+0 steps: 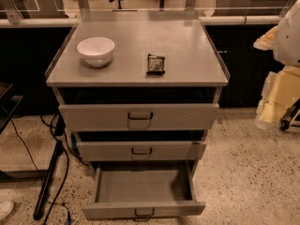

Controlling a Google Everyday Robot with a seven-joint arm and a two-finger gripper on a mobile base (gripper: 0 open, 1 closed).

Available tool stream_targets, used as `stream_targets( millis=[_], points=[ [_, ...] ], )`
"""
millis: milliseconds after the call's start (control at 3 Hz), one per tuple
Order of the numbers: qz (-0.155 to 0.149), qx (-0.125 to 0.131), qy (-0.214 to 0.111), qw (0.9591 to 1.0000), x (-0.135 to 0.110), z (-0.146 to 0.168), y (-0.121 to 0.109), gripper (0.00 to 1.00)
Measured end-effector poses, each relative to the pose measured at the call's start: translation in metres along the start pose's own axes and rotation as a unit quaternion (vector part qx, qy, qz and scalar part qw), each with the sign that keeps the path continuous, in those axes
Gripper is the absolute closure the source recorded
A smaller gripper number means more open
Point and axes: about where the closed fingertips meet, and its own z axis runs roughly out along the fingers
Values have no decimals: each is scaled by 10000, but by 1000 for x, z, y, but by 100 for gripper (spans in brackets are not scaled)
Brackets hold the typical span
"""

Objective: Close bottom drawer

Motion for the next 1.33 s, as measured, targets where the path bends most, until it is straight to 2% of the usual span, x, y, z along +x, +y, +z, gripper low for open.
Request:
stream_targets(
  millis=[333, 667, 1333],
  points=[
    [0, 0, 0, 10000, 0, 0, 0, 0],
    [0, 0, 0, 10000, 0, 0, 0, 16],
    [0, 1, 0, 10000, 0, 0, 0, 62]
  ],
)
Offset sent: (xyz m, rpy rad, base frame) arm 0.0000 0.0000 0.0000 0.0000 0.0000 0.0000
